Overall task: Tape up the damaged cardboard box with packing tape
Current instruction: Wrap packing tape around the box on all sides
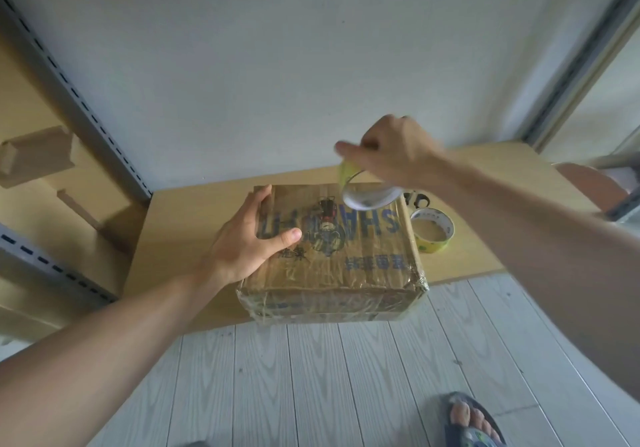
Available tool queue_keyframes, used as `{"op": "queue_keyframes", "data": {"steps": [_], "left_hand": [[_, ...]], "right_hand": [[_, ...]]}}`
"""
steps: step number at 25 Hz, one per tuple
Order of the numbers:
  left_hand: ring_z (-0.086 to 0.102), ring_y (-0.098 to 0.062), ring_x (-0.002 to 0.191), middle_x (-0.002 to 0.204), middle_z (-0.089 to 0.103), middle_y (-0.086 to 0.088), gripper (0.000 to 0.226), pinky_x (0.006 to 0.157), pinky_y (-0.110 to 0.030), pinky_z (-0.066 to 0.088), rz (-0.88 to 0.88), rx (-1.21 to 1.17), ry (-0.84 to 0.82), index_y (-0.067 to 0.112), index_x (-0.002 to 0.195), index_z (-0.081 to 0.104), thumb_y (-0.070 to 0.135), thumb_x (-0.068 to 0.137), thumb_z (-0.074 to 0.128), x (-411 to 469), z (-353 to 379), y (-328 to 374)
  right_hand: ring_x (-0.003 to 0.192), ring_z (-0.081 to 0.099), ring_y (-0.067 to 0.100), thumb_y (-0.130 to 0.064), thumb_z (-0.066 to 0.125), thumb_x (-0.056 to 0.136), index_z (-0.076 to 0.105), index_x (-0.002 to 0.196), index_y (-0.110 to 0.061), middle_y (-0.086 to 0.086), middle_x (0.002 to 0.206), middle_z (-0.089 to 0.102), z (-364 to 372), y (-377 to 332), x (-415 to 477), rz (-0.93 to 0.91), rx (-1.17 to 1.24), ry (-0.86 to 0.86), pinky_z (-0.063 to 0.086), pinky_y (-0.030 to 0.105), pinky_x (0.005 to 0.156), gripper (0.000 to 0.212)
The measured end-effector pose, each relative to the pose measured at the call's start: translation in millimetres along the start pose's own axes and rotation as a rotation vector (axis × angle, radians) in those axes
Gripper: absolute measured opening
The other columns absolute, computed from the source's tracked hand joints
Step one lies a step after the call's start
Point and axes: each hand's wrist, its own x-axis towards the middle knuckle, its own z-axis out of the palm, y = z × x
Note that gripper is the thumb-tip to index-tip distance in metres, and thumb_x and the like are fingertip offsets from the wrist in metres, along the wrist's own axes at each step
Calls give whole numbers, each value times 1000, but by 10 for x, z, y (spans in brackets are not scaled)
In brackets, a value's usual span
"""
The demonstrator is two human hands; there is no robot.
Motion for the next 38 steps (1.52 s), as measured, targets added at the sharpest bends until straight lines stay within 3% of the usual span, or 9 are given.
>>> {"op": "queue_keyframes", "data": {"steps": [8, 14, 19, 22, 25, 28, 30, 34, 38], "left_hand": [[49, -27, 137, 158, 39, 9, 113, 106, -41, 41, -22, 38, -8, 45, 157, 11, 93, 64, 55, -54, -8, 111], [40, -28, 145, 163, 31, 6, 109, 103, -38, 39, -34, 78, 6, 50, 155, 13, 92, 61, 49, -28, 12, 60], [19, -17, 153, 168, 14, 10, 84, 120, -35, 16, -165, -292, 120, 33, 162, 11, 69, 92, 42, 14, 103, -5], [36, -22, 146, 156, 43, -3, 59, 110, -25, 24, -166, -372, 20, 13, 152, 44, 48, 104, 42, -25, 76, -217], [52, -23, 134, 144, 56, -12, 46, 107, -23, 33, -215, -460, 89, 0, 137, 58, 32, 107, 44, -32, -1, -262], [70, -13, 85, 103, 74, -5, 45, 78, -24, 53, -405, -598, 157, 12, 108, 71, 46, 106, 42, -68, -26, -271], [67, -18, 90, 101, 71, -4, 51, 82, -32, 50, -458, -586, 187, 14, 110, 70, 54, 105, 38, -122, 16, -315], [64, -38, 106, 120, 66, -23, 74, 94, -50, 52, -254, -325, 152, 9, 121, 61, 72, 94, 35, -117, 132, -449], [63, -28, 106, 125, 64, -20, 36, 101, -49, 50, -18, -775, 181, 5, 125, 62, 31, 106, 44, 34, -404, 149]], "right_hand": [[46, 32, 21, -45, 60, 86, 36, 50, -14, -1, 45, 31, -247, 906, -354, 85, -161, 80, 27, 26, 48, 53], [43, 41, 21, -49, 59, 87, 41, 49, -15, -3, 44, 42, 209, 1180, -557, 137, -170, 87, 27, 22, 44, 55], [52, 49, 21, -48, 54, 94, 57, 59, -8, 5, 56, 56, 609, 1288, -593, 312, 129, 40, 37, 28, 49, 53], [50, 40, 15, -44, 58, 92, 51, 57, -7, 2, 53, 47, 682, 1309, -602, 298, 181, 142, 32, 29, 49, 51], [46, 27, 10, -44, 58, 88, 42, 55, -9, -1, 52, 35, 571, 1167, -554, 248, 333, 273, 23, 28, 47, 51], [51, 30, 12, -42, 52, 93, 38, 54, -15, -5, 52, 35, 264, 757, -369, 206, 602, 374, 25, 31, 54, 50], [54, 32, 15, -39, 50, 96, 40, 50, -23, -12, 49, 36, 67, 347, -211, 97, 842, 376, 27, 34, 59, 49], [53, 33, 14, -41, 54, 95, 44, 65, -19, -12, 51, 36, 27, -331, 65, -23, 1099, 313, 26, 41, 61, 39], [57, 33, 13, -56, 57, 93, 43, 67, -16, 0, 60, 35, 278, -808, 213, -114, 908, 193, 26, 34, 57, 50]]}}
